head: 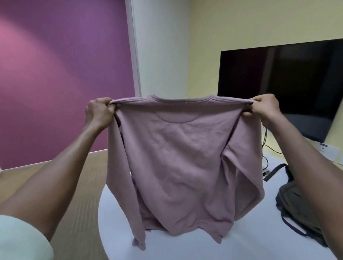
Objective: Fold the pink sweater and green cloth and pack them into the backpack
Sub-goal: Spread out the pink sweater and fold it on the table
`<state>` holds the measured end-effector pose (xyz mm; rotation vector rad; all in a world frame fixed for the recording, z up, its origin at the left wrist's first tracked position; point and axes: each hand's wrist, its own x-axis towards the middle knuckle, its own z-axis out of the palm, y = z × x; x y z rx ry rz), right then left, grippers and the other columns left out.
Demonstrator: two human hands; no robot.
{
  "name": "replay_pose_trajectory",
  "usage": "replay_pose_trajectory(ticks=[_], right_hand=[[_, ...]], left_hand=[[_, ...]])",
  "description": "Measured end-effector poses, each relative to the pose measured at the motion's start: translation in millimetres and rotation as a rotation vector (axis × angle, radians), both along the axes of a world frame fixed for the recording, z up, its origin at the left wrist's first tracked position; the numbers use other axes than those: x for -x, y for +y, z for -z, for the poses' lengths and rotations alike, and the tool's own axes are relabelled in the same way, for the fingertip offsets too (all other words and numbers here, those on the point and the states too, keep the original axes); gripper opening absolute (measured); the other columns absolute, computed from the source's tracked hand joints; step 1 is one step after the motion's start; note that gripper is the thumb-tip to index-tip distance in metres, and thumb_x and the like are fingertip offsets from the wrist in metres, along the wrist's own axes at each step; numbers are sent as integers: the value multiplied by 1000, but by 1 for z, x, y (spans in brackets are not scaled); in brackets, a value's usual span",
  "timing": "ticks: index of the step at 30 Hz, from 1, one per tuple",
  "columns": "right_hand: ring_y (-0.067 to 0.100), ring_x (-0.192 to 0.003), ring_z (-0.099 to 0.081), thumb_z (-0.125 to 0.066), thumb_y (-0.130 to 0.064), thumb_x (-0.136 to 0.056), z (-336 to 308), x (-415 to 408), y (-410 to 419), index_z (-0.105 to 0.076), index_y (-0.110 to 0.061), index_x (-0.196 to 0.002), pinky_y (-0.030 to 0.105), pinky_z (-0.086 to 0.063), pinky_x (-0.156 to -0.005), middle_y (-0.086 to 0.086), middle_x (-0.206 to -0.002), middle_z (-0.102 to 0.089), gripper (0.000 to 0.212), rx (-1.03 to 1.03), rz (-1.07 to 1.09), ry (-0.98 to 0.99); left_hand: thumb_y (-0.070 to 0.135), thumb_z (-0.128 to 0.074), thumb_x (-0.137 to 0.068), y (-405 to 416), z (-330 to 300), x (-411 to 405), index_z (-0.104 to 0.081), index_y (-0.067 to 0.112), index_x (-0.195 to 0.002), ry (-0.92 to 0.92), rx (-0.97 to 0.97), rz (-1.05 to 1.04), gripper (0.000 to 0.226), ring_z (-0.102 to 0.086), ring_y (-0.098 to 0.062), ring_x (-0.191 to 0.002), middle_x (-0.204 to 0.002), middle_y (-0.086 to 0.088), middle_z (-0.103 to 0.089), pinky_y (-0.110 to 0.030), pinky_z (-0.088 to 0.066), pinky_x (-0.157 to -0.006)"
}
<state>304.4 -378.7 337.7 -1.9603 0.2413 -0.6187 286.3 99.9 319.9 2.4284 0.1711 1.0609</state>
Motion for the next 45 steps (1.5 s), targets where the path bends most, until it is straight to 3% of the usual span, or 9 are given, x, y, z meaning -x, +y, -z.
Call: replay_pose_trajectory(ticks=[6, 9, 11, 16, 23, 27, 32, 36, 45], right_hand=[[10, -82, -65, -59, 8, -80, -28, 16, 13, -77, -15, -88, 20, -53, -69, -3, -83, -71, 30, -102, -120, -410], [15, -82, -64, -56, 5, -83, -12, 15, 6, -79, -14, -94, 21, -48, -64, 4, -85, -71, 33, 210, -39, -138], [14, -77, -64, -58, 6, -82, -4, 13, 1, -79, -13, -94, 17, -48, -59, 5, -85, -70, 31, 206, 39, -103], [18, -91, -62, -51, 9, -83, -6, 7, 14, -78, -10, -96, 29, -53, -81, 8, -92, -71, 36, 136, 86, -193], [19, -94, -63, -54, 7, -86, -13, 5, 10, -78, -11, -97, 28, -52, -80, 7, -97, -71, 32, 130, 76, -192], [16, -93, -61, -50, 7, -85, -13, 9, 3, -77, -11, -98, 24, -47, -79, 5, -95, -69, 36, 123, 99, -219], [15, -92, -61, -48, 9, -83, -17, 17, -11, -77, -13, -98, 23, -46, -77, 3, -92, -69, 40, 113, 110, -260], [15, -92, -65, -48, 10, -80, -27, 21, -36, -78, -17, -94, 28, -55, -79, 0, -88, -69, 42, 84, 85, -297], [12, -89, -69, -48, 5, -75, -73, 23, -93, -78, -19, -96, 32, -59, -85, -2, -88, -72, 44, 71, 55, -463]], left_hand=[[13, -46, -82, -19, -35, 11, -73, 18, -96, -485, 420, 62, 30, -61, -22, -77, -88, -10, -73, -31, -43, -68], [12, -54, -84, -2, -15, 7, -77, 14, -96, -183, 112, 194, 26, -68, -21, -82, -92, -16, -75, -27, -41, -67], [13, -60, -87, 13, 1, 7, -78, 15, -102, -89, 54, 103, 23, -70, -27, -87, -96, -16, -75, -29, -41, -68], [20, -57, -91, 8, 3, 12, -75, 21, -107, -189, 146, 29, 24, -67, -35, -93, -102, -16, -74, -39, -47, -73], [35, -56, -93, 11, -9, 11, -73, 28, -108, -153, 169, 13, 24, -65, -36, -97, -103, -11, -73, -40, -47, -78], [31, -56, -93, 2, -7, 8, -74, 21, -98, -208, 217, 112, 21, -62, -30, -83, -80, -6, -66, -32, -36, -68], [25, -55, -93, -17, -14, 13, -73, 14, -96, -305, 263, 205, 21, -55, -10, -72, -86, -4, -70, -27, -38, -66], [22, -57, -93, -34, -27, 30, -74, 13, -96, -381, 269, 282, 19, -52, 12, -64, -74, 18, -63, -19, -38, -63], [25, -59, -92, -83, -52, 54, -74, 11, -94, -491, 299, 314, 21, -47, 9, -63, -71, 19, -58, -21, -39, -63]])
